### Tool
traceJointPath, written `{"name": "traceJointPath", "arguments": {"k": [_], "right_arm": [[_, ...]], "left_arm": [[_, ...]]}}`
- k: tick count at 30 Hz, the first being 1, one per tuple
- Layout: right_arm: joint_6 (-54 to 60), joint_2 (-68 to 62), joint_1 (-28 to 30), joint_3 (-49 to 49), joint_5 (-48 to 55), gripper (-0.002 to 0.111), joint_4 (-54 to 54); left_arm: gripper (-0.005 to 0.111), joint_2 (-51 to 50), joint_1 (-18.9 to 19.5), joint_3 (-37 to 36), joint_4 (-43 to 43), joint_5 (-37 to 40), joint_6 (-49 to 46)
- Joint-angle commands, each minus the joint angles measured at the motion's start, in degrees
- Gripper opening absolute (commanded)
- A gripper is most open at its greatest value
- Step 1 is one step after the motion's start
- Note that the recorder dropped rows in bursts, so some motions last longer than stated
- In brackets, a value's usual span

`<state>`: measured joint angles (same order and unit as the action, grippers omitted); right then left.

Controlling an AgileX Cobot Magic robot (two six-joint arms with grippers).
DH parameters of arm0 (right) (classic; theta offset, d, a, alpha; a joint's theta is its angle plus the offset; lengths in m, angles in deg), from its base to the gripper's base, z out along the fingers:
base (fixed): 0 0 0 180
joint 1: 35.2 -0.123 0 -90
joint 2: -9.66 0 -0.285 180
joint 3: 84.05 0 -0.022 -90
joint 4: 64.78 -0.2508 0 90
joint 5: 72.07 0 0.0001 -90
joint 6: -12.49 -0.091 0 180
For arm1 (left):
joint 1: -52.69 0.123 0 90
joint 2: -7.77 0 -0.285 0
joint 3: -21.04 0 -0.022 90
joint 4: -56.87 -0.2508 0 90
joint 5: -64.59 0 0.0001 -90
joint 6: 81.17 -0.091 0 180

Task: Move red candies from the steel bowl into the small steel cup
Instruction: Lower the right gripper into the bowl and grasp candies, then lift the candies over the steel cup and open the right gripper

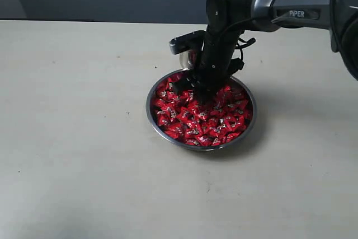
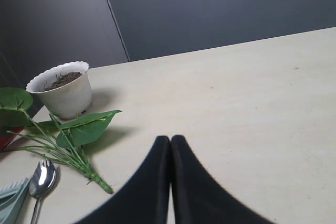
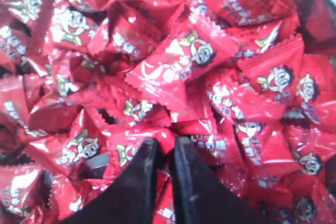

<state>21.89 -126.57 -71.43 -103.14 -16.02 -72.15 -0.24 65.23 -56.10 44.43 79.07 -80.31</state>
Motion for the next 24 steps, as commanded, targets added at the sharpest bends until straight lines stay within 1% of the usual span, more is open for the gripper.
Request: {"name": "traceJointPath", "arguments": {"k": [1,7,10,17,20,24], "right_arm": [[-0.59,4.23,0.18,-0.07,-2.21,0.0,0.54],[-0.59,10.89,0.18,-0.07,-7.89,0.0,0.74],[-1.05,11.65,0.18,-2.52,-10.73,0.0,1.27],[-7.02,6.06,0.98,-12.33,-12.4,0.0,6.52],[-8.12,2.53,2.51,-16.44,-12.53,0.0,4.45],[-8.12,-1.7,3.92,-19.51,-11.03,0.0,0.4]], "left_arm": [[0.0,0.22,-0.16,-0.08,-0.27,-0.63,0.21],[0.0,0.22,-0.16,-0.08,-0.27,-0.63,0.21],[0.0,0.22,-0.16,-0.08,-0.27,-0.63,0.21],[0.0,0.22,-0.16,-0.08,-0.27,-0.63,0.21],[0.0,0.22,-0.16,-0.08,-0.27,-0.63,0.21],[0.0,0.22,-0.16,-0.08,-0.27,-0.63,0.21]]}}
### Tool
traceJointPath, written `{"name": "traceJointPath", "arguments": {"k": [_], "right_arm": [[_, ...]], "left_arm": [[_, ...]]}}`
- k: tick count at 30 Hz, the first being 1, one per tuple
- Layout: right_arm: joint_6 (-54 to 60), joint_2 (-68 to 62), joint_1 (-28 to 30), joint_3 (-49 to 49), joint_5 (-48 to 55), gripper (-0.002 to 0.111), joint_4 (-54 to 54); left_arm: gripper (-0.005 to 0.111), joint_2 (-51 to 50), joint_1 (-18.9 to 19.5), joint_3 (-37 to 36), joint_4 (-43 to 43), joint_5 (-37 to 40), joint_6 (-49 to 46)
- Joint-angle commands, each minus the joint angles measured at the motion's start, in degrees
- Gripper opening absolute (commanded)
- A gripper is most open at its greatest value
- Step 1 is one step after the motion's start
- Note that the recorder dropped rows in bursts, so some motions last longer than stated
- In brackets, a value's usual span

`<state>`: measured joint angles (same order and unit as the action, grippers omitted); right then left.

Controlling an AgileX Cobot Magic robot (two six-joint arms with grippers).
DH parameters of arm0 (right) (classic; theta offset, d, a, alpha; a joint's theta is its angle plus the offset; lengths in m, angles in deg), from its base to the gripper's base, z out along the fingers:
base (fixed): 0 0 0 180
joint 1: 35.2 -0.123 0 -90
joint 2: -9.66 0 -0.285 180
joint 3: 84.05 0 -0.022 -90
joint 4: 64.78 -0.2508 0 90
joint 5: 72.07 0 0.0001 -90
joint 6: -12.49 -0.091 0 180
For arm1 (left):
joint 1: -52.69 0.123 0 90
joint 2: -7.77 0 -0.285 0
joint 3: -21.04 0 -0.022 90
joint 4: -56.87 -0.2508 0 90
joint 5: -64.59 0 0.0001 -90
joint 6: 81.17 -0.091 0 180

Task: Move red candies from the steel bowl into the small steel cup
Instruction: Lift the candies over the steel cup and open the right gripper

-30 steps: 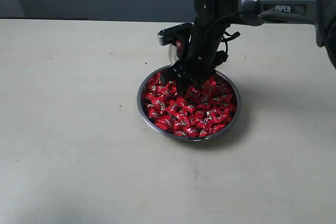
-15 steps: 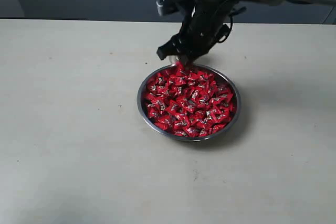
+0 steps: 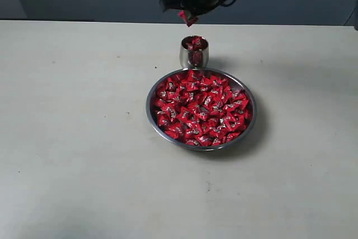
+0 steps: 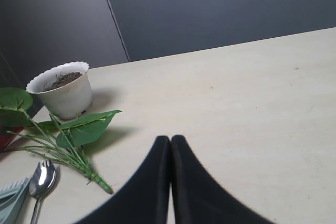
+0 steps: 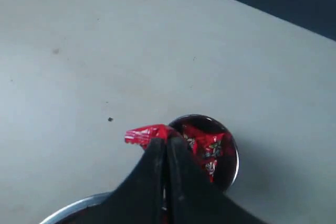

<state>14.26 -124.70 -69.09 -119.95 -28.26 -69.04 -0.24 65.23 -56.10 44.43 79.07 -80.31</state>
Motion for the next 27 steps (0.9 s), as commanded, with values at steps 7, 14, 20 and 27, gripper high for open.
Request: {"name": "traceJointPath", "arguments": {"k": [7,14,20,27], "right_arm": [[-0.49,-7.0,1.85,-3.19,3.64,0.0,-2.66],[-0.49,-7.36,1.85,-3.19,4.4,0.033,-2.8],[-0.49,-4.15,1.85,-3.19,5.39,0.047,-2.8],[-0.21,1.61,1.85,-3.19,11.12,0.041,-3.15]], "left_arm": [[0.0,0.22,-0.16,-0.08,-0.27,-0.63,0.21],[0.0,0.22,-0.16,-0.08,-0.27,-0.63,0.21],[0.0,0.22,-0.16,-0.08,-0.27,-0.63,0.21],[0.0,0.22,-0.16,-0.08,-0.27,-0.63,0.21]]}}
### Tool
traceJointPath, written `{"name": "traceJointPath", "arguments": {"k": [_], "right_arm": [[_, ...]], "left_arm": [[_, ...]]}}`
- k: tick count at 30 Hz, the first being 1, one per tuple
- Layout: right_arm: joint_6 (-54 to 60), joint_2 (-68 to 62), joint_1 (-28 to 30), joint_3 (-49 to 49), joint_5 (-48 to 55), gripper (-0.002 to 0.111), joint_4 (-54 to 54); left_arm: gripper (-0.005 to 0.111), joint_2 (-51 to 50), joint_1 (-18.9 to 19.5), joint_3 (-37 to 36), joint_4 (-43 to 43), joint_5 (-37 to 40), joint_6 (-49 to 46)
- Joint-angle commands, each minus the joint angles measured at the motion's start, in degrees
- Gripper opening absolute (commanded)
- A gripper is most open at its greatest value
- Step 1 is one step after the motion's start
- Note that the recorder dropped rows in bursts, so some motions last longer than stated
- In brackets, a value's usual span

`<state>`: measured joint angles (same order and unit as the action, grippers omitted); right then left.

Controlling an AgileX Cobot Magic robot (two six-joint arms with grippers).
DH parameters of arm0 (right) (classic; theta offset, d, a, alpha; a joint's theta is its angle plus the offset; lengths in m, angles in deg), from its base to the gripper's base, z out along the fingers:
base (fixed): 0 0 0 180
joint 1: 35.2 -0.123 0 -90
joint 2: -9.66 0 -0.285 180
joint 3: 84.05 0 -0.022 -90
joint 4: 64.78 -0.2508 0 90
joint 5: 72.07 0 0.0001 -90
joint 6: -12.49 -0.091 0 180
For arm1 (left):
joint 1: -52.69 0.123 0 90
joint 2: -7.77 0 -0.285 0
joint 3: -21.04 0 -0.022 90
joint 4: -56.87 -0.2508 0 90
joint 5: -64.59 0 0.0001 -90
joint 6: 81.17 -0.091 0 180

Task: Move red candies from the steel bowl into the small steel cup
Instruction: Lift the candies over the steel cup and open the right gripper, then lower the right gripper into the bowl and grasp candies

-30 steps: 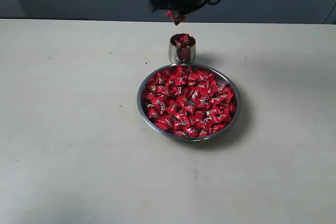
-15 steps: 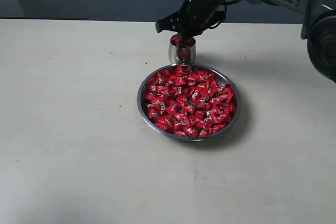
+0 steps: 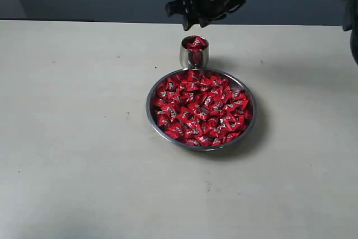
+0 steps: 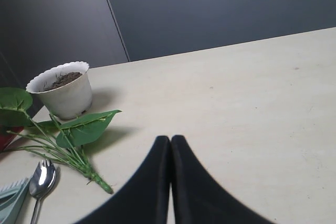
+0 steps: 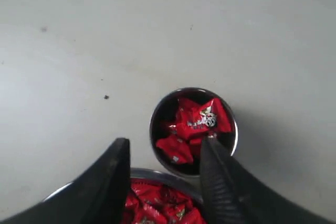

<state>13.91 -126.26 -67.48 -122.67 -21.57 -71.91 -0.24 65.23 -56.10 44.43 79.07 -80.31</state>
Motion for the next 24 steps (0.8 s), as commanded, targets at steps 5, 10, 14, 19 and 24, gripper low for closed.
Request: {"name": "traceJointPath", "arguments": {"k": [5,10,14,19,24], "right_arm": [[5.53,3.54,0.14,1.27,14.77,0.041,-5.55],[9.24,3.96,-0.11,8.13,17.95,0.041,-9.93],[11.53,5.4,-1.84,16.2,17.69,0.041,-9.88],[12.11,5.58,-4.05,21.37,16.64,0.041,-9.03],[12.01,5.58,-5.03,24.94,12.35,0.041,-5.21]], "left_arm": [[0.0,0.22,-0.16,-0.08,-0.27,-0.63,0.21],[0.0,0.22,-0.16,-0.08,-0.27,-0.63,0.21],[0.0,0.22,-0.16,-0.08,-0.27,-0.63,0.21],[0.0,0.22,-0.16,-0.08,-0.27,-0.63,0.21],[0.0,0.22,-0.16,-0.08,-0.27,-0.63,0.21]]}}
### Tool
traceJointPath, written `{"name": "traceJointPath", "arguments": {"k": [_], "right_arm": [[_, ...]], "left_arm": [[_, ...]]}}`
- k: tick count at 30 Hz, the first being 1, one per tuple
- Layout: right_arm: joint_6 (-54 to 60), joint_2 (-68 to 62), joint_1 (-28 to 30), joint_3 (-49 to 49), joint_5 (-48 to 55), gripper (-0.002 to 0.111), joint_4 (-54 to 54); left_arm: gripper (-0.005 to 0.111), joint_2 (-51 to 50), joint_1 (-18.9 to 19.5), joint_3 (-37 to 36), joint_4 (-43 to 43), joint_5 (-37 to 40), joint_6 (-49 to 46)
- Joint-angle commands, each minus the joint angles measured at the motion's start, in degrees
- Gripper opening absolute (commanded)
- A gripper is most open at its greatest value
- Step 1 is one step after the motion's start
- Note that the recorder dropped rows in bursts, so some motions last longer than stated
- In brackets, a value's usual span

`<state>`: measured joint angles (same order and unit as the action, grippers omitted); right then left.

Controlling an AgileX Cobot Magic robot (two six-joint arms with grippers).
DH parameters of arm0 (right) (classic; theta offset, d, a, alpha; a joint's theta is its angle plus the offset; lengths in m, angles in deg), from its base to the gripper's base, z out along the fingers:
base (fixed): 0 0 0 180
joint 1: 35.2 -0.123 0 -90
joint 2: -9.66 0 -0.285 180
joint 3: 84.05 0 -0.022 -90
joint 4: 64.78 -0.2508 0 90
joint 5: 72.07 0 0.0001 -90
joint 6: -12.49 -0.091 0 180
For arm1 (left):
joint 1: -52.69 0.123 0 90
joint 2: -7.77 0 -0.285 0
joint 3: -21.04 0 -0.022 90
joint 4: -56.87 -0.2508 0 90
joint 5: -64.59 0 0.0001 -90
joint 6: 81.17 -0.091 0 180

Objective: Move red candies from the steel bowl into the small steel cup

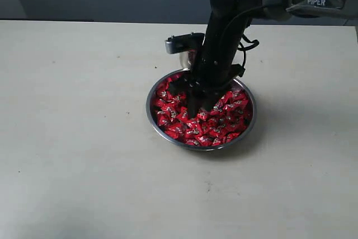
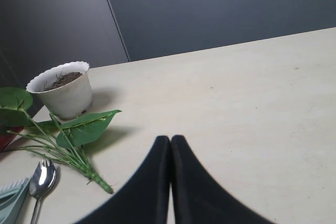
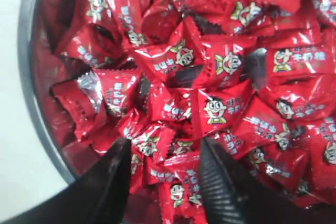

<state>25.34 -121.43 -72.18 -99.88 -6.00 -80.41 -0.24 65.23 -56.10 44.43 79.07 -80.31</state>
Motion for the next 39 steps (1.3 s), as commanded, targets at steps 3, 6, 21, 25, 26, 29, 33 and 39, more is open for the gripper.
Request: {"name": "traceJointPath", "arguments": {"k": [3,6,21,25,26,29,33,39], "right_arm": [[0.34,0.75,-0.34,3.11,-5.35,0.041,5.28],[0.07,0.07,-0.34,3.11,-7.02,0.041,6.62],[-4.03,-3.64,-0.34,3.11,-9.52,0.0,7.66],[-4.04,-0.15,-0.34,3.11,-9.5,0.0,7.66],[-4.04,1.05,-0.34,3.11,-9.6,0.0,7.66],[-4.04,4.52,-0.34,2.87,-10.12,0.0,7.81],[-4.04,7.77,-0.34,0.46,-11.08,0.0,8.72],[-4.14,7.54,-0.21,-7.42,-11.09,0.0,7.91]], "left_arm": [[0.0,0.22,-0.16,-0.08,-0.27,-0.63,0.21],[0.0,0.22,-0.16,-0.08,-0.27,-0.63,0.21],[0.0,0.22,-0.16,-0.08,-0.27,-0.63,0.21],[0.0,0.22,-0.16,-0.08,-0.27,-0.63,0.21],[0.0,0.22,-0.16,-0.08,-0.27,-0.63,0.21],[0.0,0.22,-0.16,-0.08,-0.27,-0.63,0.21],[0.0,0.22,-0.16,-0.08,-0.27,-0.63,0.21],[0.0,0.22,-0.16,-0.08,-0.27,-0.63,0.21]]}}
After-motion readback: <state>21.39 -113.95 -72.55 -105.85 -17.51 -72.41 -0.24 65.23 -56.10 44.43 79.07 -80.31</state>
